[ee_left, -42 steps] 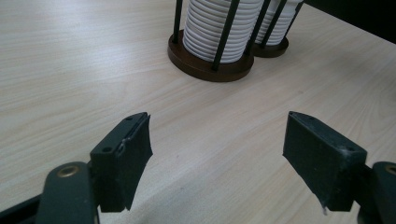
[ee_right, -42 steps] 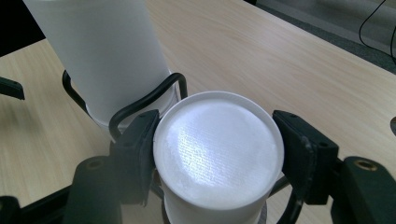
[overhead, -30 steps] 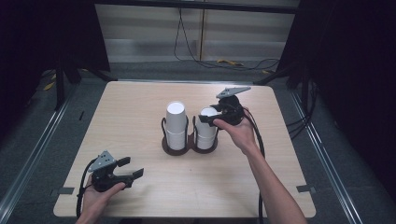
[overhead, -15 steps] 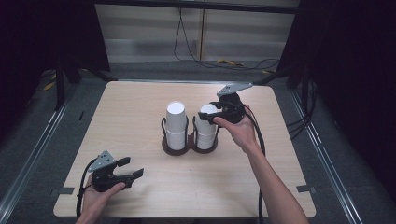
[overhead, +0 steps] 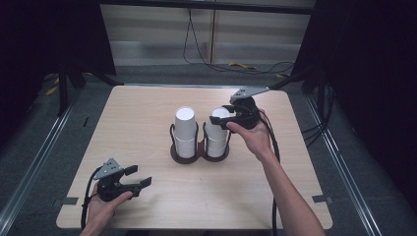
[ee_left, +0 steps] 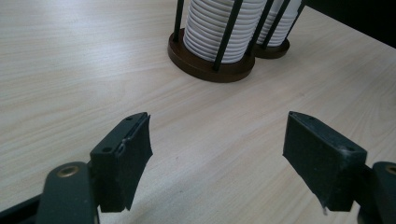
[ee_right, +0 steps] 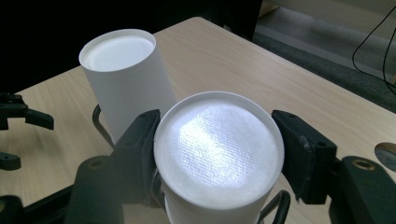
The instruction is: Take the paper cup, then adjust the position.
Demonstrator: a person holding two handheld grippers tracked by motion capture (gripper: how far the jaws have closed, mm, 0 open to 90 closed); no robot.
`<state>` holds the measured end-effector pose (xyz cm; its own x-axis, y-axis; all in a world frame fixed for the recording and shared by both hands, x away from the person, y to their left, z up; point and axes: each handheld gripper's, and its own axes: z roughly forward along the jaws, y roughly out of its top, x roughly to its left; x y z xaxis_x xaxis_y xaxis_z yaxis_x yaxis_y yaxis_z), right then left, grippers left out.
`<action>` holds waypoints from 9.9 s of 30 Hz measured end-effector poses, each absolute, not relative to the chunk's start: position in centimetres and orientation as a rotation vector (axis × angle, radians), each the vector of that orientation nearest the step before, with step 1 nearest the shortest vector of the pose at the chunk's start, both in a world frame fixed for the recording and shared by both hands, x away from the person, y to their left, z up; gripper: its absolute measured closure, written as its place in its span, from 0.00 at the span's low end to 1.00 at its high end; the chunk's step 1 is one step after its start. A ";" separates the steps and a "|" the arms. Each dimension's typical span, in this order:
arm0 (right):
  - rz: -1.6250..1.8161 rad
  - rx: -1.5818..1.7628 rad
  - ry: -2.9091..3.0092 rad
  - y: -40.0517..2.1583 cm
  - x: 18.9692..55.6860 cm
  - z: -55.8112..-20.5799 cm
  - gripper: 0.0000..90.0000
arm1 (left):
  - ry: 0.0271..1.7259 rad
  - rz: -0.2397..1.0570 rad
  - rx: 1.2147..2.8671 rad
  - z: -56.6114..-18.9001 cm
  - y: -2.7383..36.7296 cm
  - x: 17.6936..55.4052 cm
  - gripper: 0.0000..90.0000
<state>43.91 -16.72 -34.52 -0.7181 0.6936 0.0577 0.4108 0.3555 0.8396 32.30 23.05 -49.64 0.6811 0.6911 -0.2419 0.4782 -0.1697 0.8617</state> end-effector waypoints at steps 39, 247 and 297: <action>1.510 0.950 2.126 -18.8 41.5 -32.0 0.40 | 0.881 0.248 1.800 -49.3 22.9 32.2 0.23; 1.163 0.498 2.902 -13.0 35.0 -41.1 0.20 | 0.317 0.071 2.444 -45.2 10.5 33.2 0.29; 1.078 0.424 3.114 -11.0 34.9 -42.9 0.34 | 0.113 0.175 2.580 -44.6 7.4 32.0 0.29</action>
